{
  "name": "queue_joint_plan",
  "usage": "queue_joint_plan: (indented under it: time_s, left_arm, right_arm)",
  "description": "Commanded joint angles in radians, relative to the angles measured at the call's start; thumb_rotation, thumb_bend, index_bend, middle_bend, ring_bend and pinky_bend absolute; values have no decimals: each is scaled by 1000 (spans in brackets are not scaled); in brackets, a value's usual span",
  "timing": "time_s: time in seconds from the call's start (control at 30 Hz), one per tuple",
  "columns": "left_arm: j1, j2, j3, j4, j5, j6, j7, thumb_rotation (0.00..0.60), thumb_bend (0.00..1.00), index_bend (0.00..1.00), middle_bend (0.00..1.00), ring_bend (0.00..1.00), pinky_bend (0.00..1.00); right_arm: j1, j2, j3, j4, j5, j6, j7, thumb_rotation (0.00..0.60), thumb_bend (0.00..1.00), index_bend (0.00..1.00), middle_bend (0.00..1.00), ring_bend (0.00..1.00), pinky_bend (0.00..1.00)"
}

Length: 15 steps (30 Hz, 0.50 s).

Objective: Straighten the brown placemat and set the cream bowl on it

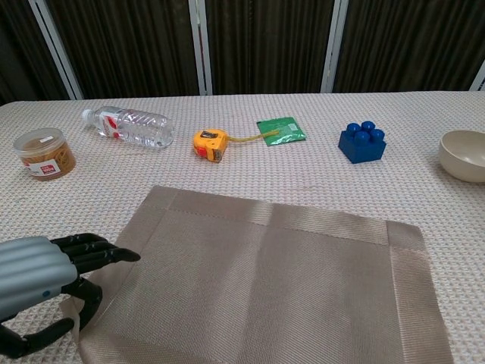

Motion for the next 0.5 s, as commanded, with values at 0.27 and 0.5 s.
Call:
queue_joint_plan:
  time_s: [0.27,0.5]
  left_arm:
    - [3,42,31,-113,-51,-66,43,600,579,668,0,0,0]
    - [-6,67,44,-156,-76,-109,34,600,401,72,0,0,0]
  right_arm:
    - [-2,-1,2,1,-1,-1,-1,600,6,0,0,0,0]
    - [-2,-2,3,1,0,-4,-3,600,5,0,0,0,0]
